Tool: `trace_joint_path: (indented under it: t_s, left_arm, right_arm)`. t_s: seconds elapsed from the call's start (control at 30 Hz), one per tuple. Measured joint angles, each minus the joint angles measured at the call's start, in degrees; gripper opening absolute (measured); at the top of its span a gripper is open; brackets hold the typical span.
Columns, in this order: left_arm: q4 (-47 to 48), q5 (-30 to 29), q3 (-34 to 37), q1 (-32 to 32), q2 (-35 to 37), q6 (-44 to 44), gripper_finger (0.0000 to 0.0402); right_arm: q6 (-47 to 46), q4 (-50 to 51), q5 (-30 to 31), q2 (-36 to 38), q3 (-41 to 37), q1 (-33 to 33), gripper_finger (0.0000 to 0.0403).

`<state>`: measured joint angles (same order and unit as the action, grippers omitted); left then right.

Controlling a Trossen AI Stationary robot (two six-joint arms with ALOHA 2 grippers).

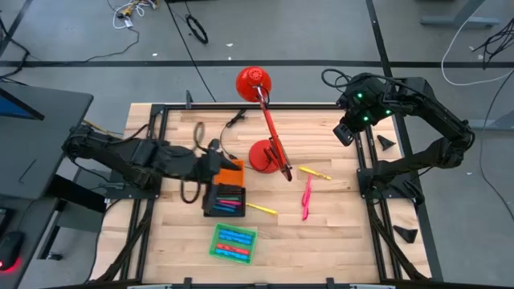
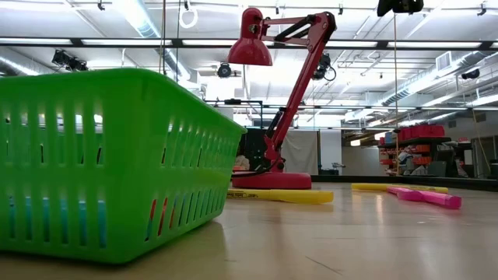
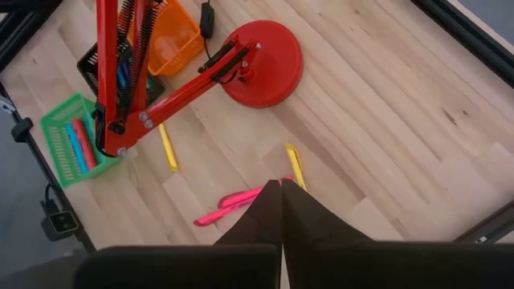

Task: Pick & Place Markers
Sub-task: Put the top yellow pen into the orange bin

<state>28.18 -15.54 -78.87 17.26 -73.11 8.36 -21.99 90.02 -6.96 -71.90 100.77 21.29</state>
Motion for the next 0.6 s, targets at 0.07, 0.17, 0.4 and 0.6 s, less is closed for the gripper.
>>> trace_joint_path:
  t_s: [0.07,0.17,0.4,0.6]
  left_arm:
    - [5.7,0.0,-4.2,-0.1,-2.8,0.1,0.0248]
    - [15.7,1.2,-10.8,-0.9,-7.5,0.3,0.0248]
    - [33.8,5.6,-23.8,-2.6,-18.5,-1.3,0.0248]
    - [41.5,10.0,-31.6,-4.1,-25.8,-2.5,0.0248]
  right_arm:
    - [0.0,0.0,0.0,0.0,0.0,0.0,0.0000]
    - [0.1,0.0,0.0,0.0,0.0,0.0,0.0000]
    - [0.5,0.0,0.0,0.0,0.0,0.0,0.0000]
    - [1.4,0.0,-0.1,0.0,0.0,0.0,0.0000]
